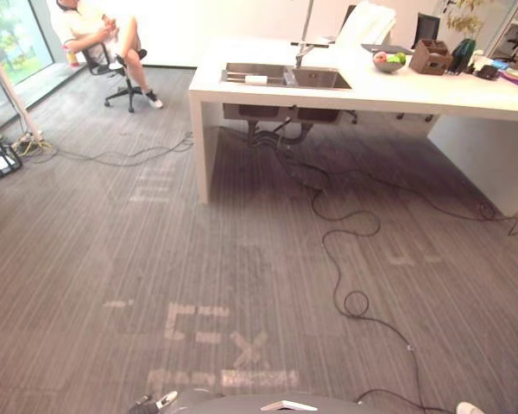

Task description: Walk over to the sink, pick up the cup, carry it to the dishwasher, place the cup inside the dishwasher, then close the dishwasher door

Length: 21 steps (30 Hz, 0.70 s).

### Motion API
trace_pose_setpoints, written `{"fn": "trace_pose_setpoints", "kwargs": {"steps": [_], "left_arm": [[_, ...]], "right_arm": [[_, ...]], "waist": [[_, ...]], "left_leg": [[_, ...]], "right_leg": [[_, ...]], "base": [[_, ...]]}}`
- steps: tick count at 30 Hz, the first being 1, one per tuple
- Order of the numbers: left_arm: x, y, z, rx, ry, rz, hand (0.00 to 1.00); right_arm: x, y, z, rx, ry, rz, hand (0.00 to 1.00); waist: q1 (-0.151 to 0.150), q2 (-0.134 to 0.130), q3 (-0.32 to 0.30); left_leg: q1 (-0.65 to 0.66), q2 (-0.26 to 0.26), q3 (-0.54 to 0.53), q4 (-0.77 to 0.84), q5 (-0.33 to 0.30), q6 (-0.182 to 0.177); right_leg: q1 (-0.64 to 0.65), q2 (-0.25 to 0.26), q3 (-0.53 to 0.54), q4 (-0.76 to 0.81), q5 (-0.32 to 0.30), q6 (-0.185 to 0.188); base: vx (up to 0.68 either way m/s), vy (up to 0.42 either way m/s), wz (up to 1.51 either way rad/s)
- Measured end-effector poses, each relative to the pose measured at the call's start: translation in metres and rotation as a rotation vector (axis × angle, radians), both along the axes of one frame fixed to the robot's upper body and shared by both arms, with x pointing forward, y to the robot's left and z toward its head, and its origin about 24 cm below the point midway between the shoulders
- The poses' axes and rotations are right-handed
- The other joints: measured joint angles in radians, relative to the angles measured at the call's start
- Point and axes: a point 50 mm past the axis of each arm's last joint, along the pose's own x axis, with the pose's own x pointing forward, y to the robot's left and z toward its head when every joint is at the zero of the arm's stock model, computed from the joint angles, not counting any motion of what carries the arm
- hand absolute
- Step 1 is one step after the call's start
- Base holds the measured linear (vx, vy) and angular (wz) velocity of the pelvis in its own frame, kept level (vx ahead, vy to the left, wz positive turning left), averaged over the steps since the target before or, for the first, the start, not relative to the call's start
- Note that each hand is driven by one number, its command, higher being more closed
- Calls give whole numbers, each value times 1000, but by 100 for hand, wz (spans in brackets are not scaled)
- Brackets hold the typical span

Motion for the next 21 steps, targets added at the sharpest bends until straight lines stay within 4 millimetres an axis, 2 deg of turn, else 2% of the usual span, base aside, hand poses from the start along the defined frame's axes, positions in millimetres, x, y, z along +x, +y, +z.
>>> {"fn": "trace_pose_setpoints", "kwargs": {"steps": [1,2,3,4,7,10,14,17,21], "left_arm": [[-3,-7,-1,-177,-1,180,0],[-9,-19,-3,-257,1,261,0],[-11,-19,-3,-265,1,300,0],[-15,-18,-3,-297,-8,358,0],[-15,-17,-4,-303,-21,382,0],[-23,-17,-4,-312,-20,449,0],[-27,-17,-5,-295,-16,481,0],[-27,-20,-6,-279,-9,484,0],[-26,-21,-7,-258,14,460,0]], "right_arm": [[-7,2,-4,91,34,-201,0],[-13,9,-7,150,46,-303,0],[-14,10,-7,163,36,-355,0],[-14,13,-8,202,17,-452,0],[-16,21,-9,253,-1,-556,0],[-19,19,-9,242,-13,-556,0],[-14,15,-8,228,-60,-480,0],[-9,15,-7,235,-86,-438,0],[5,16,-6,257,-119,-410,0]], "waist": [[-6,-1,34],[-5,15,31],[-7,27,27],[-15,17,35],[-21,21,69],[-21,19,76],[-22,21,76],[-17,19,77],[-18,20,93]], "left_leg": [[65,31,95,-62,25,-15],[81,28,102,-115,56,-18],[84,23,103,-143,63,-27],[103,16,115,-210,76,-42],[156,15,136,-300,104,-61],[206,25,145,-361,148,-70],[239,40,162,-383,195,-58],[253,37,165,-383,194,-49],[267,36,166,-377,187,-54]], "right_leg": [[81,-45,-135,-75,52,12],[98,-45,-152,-130,82,22],[98,-42,-150,-151,95,22],[102,-41,-149,-199,114,18],[138,-31,-168,-269,143,13],[184,-10,-174,-311,153,15],[225,6,-193,-344,154,20],[242,5,-194,-348,154,19],[262,6,-195,-350,147,21]], "base": [[-56,-45,-12],[-48,-42,-15],[17,-4,-11],[0,0,0],[12,6,-2],[55,5,-6],[112,-9,5],[137,4,2],[59,-13,-1]]}}
